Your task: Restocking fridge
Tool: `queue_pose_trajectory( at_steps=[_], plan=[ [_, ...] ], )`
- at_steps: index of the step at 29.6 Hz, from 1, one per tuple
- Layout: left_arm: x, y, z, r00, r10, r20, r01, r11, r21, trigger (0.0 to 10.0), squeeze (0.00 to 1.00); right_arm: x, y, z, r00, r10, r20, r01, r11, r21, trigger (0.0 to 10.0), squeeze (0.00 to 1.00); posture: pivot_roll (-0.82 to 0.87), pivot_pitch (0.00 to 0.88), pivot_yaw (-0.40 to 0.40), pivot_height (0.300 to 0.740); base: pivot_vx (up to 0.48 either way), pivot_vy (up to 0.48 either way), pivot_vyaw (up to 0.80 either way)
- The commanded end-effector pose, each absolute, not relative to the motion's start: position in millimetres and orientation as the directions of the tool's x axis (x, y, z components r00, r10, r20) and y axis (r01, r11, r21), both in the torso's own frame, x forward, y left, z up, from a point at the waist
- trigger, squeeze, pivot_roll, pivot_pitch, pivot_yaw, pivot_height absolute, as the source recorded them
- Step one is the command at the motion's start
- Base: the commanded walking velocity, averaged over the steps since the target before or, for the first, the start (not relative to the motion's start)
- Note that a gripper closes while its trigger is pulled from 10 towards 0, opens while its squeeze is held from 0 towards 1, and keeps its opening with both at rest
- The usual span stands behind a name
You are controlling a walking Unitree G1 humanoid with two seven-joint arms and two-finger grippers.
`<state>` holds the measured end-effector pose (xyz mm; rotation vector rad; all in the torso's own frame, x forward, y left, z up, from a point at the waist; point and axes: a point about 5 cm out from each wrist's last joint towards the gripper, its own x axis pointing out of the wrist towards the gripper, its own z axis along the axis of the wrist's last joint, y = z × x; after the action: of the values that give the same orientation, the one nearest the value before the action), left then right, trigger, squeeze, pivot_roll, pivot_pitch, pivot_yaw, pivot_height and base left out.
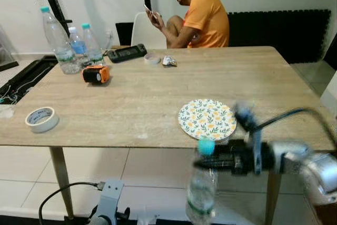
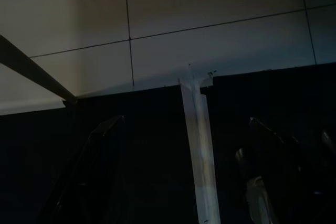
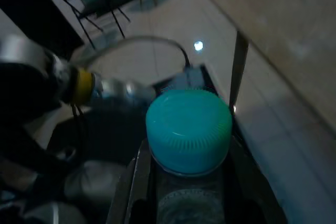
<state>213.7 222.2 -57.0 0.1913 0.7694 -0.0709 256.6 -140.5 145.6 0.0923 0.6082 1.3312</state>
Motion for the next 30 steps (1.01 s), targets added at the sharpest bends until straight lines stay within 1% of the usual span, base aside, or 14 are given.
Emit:
queue_pose_trajectory(
  at_steps=[1,2,4,9,10,11,12,13,14,15,17,22,26,30],
  plan=[
    [206.4,224.3,-61.3,0.693,0.010,-0.721,0.143,0.978,0.151,10.0,0.00,256.0,-144.4,132.6,0.122,0.903,-0.411,-0.873,0.295,0.388,0.0,0.00,-0.14,0.043,0.028,0.740,0.000,0.000,0.00],
    [206.4,224.3,-61.3,0.693,0.010,-0.721,0.143,0.978,0.151,10.0,0.00,256.0,-144.4,132.6,0.122,0.903,-0.411,-0.873,0.295,0.388,0.0,0.00,-0.14,0.043,0.028,0.740,0.000,0.000,0.00],
    [204.6,223.1,-62.7,0.688,0.010,-0.726,0.145,0.978,0.150,10.0,0.00,251.4,-150.3,108.5,0.128,0.861,-0.492,-0.857,0.346,0.383,0.0,0.00,-0.14,0.045,0.028,0.740,0.000,0.000,0.00],
    [202.6,221.5,-64.3,0.682,0.008,-0.732,0.148,0.978,0.149,10.0,0.00,246.6,-156.4,77.9,0.157,0.800,-0.579,-0.829,0.425,0.362,0.0,0.00,-0.14,0.044,0.025,0.740,0.000,0.000,0.00],
    [201.8,221.0,-64.9,0.679,0.007,-0.734,0.150,0.978,0.148,10.0,0.00,247.1,-162.8,62.7,0.189,0.742,-0.643,-0.819,0.481,0.314,0.0,0.00,-0.14,0.044,0.027,0.740,0.000,0.000,0.00],
    [201.8,221.0,-64.9,0.679,0.007,-0.734,0.150,0.978,0.148,10.0,0.00,247.1,-162.8,62.7,0.189,0.742,-0.643,-0.819,0.481,0.314,0.0,0.00,-0.14,0.044,0.027,0.740,0.000,0.000,0.00],
    [200.4,220.2,-65.9,0.675,0.005,-0.738,0.152,0.978,0.146,10.0,0.00,247.1,-176.6,35.9,0.249,0.613,-0.750,-0.811,0.556,0.185,0.0,0.00,-0.14,0.044,0.028,0.740,0.000,0.000,0.00],
    [200.4,220.2,-65.9,0.675,0.005,-0.738,0.152,0.978,0.146,10.0,0.00,247.1,-176.6,35.9,0.249,0.613,-0.750,-0.811,0.556,0.185,0.0,0.00,-0.14,0.044,0.028,0.740,0.000,0.000,0.00],
    [199.9,219.3,-66.4,0.673,0.003,-0.740,0.153,0.978,0.142,10.0,0.00,248.4,-186.0,18.1,0.323,0.519,-0.791,-0.760,0.640,0.109,0.0,0.00,-0.14,0.046,0.029,0.740,0.000,0.000,0.00],
    [199.9,219.3,-66.4,0.673,0.003,-0.740,0.153,0.978,0.142,10.0,0.00,248.4,-186.0,18.1,0.323,0.519,-0.791,-0.760,0.640,0.109,0.0,0.00,-0.14,0.046,0.029,0.740,0.000,0.000,0.00],
    [200.3,218.1,-66.5,0.673,0.000,-0.740,0.153,0.978,0.140,10.0,0.00,247.7,-191.4,4.3,0.392,0.454,-0.800,-0.689,0.721,0.071,0.0,0.00,-0.13,0.048,0.028,0.740,0.000,0.000,0.00],
    [205.2,212.1,-65.3,0.679,-0.006,-0.734,0.154,0.979,0.135,10.0,0.00,237.0,-198.0,-22.6,0.496,0.312,-0.810,-0.554,0.832,-0.019,0.0,0.00,-0.12,0.063,0.033,0.740,0.000,0.000,0.00],
    [208.3,207.1,-64.6,0.684,-0.010,-0.729,0.155,0.979,0.132,10.0,0.00,231.4,-211.7,-37.6,0.596,0.116,-0.795,-0.385,0.910,-0.156,0.0,0.00,-0.12,0.076,0.024,0.740,0.000,0.000,0.00],
    [207.3,207.0,-65.1,0.685,-0.011,-0.729,0.154,0.979,0.130,10.0,0.00,227.0,-216.9,-42.1,0.605,0.064,-0.793,-0.338,0.923,-0.183,0.0,0.00,-0.11,0.087,0.012,0.740,0.000,0.000,0.00]
  ],
)
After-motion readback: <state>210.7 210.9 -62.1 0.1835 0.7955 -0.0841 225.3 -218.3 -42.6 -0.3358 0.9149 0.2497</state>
